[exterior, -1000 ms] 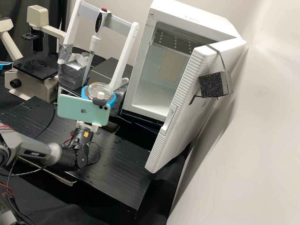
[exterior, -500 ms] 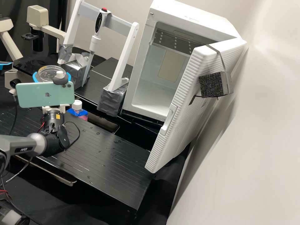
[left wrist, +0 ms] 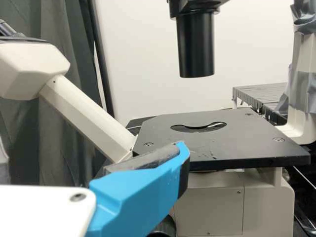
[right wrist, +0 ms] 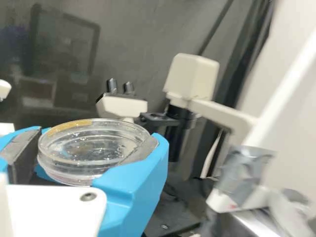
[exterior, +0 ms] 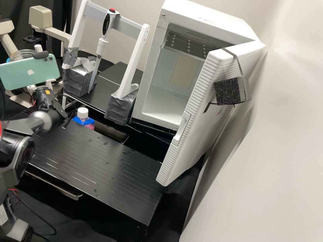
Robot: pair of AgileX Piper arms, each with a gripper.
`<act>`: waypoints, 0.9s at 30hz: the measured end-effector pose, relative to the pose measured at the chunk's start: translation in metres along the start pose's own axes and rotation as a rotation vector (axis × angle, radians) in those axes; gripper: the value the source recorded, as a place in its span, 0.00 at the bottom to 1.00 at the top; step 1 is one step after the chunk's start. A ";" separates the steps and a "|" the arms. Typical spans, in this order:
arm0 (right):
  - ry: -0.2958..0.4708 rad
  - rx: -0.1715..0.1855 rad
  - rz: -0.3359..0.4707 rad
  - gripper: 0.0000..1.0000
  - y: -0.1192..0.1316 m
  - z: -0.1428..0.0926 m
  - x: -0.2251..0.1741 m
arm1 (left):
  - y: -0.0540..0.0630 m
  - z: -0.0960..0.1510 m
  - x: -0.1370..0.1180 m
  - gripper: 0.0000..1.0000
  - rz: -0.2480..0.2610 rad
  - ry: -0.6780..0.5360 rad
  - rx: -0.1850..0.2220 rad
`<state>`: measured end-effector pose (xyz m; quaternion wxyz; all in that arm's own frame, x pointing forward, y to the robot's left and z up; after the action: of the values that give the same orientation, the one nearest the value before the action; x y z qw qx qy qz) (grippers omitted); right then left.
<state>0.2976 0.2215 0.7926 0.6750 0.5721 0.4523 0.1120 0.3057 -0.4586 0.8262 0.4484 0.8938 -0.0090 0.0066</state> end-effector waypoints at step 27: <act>-0.070 0.091 -0.077 0.00 -0.045 0.057 0.122 | 0.000 0.000 0.000 1.00 0.000 0.000 0.000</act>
<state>0.3920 0.2504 0.6905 0.6673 0.5880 0.4549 0.0451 0.3057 -0.4586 0.8262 0.4484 0.8938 -0.0090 0.0066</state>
